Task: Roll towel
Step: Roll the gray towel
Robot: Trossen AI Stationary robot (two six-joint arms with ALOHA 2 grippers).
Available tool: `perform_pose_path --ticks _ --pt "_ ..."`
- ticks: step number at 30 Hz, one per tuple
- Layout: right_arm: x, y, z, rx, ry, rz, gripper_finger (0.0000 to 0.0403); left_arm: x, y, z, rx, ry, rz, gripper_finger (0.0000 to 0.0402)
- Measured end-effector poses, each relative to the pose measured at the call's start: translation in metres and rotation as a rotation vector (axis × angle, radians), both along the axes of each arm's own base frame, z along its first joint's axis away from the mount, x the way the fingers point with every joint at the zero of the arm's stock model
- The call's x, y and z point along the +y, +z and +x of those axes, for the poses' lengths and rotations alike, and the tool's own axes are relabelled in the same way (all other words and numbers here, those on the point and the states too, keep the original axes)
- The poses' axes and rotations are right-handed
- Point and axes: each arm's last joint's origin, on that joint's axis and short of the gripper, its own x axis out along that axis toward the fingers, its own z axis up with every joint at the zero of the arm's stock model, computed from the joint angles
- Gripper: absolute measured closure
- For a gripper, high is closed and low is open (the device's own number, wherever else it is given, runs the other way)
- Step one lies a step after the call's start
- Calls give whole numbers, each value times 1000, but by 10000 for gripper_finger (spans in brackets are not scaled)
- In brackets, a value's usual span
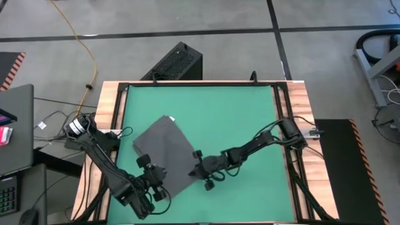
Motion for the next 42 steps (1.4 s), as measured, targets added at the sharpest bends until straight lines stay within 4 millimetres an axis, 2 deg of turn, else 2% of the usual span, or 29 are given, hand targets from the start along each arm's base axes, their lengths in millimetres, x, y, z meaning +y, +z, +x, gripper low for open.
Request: perform_pose_path --ticks 9,17,21,25,30,35,38,42 --pt "22 -13 -24 282 -9 28 400 0 2 0 -42 -13 64 354" --pt "54 -20 -63 563 -61 25 400 3 2 3 -25 -79 170 352" --pt "68 -19 -83 660 -125 21 400 1 1 5 24 -164 226 335" --pt "80 -8 -102 661 -195 -16 388 2 -1 12 139 -291 214 304" --pt "91 24 -126 601 -221 -31 349 12 -8 26 212 -410 267 264" --pt "99 61 -146 527 -238 45 341 24 -24 45 224 -533 211 250" --pt "101 64 -154 514 -239 19 340 24 -35 53 177 -624 194 249" --pt "105 72 -157 430 -267 6 339 29 -51 48 202 -639 207 249"
